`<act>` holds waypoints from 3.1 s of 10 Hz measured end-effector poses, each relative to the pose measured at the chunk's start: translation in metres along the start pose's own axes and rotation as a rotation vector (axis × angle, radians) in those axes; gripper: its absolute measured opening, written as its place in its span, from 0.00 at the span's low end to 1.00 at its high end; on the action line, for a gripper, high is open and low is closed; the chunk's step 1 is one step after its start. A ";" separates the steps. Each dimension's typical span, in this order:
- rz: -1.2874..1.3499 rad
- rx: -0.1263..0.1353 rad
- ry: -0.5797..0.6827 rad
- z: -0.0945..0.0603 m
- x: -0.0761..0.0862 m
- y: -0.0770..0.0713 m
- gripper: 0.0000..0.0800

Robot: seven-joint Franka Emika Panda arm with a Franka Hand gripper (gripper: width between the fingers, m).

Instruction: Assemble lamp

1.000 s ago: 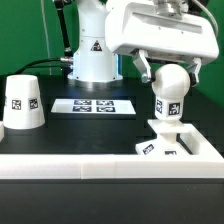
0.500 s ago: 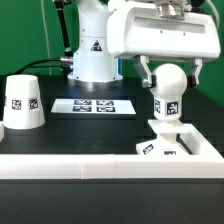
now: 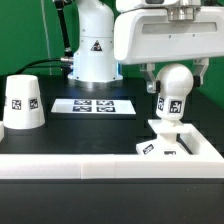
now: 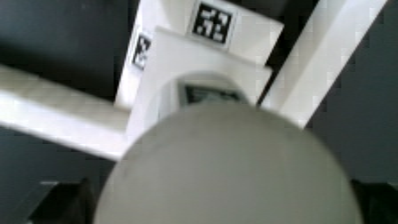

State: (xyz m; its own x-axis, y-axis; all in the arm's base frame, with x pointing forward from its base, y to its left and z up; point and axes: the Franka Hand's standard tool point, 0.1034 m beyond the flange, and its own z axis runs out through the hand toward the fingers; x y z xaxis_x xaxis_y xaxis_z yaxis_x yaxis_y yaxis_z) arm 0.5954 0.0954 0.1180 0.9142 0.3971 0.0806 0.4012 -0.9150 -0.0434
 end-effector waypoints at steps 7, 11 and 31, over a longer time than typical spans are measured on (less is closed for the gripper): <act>-0.002 0.001 -0.005 0.000 0.005 0.008 0.72; 0.087 0.004 -0.004 0.000 0.005 0.007 0.72; 1.716 0.110 -0.048 0.003 0.013 -0.005 0.72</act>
Offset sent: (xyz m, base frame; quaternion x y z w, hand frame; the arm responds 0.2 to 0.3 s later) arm 0.0072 -0.0047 0.0016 -0.0031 -0.0010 -0.0173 0.9998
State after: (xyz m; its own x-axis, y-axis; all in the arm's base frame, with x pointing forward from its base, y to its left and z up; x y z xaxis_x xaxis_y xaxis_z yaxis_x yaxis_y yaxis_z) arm 0.6052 0.1056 0.1162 0.2688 -0.9506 -0.1550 -0.9613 -0.2548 -0.1045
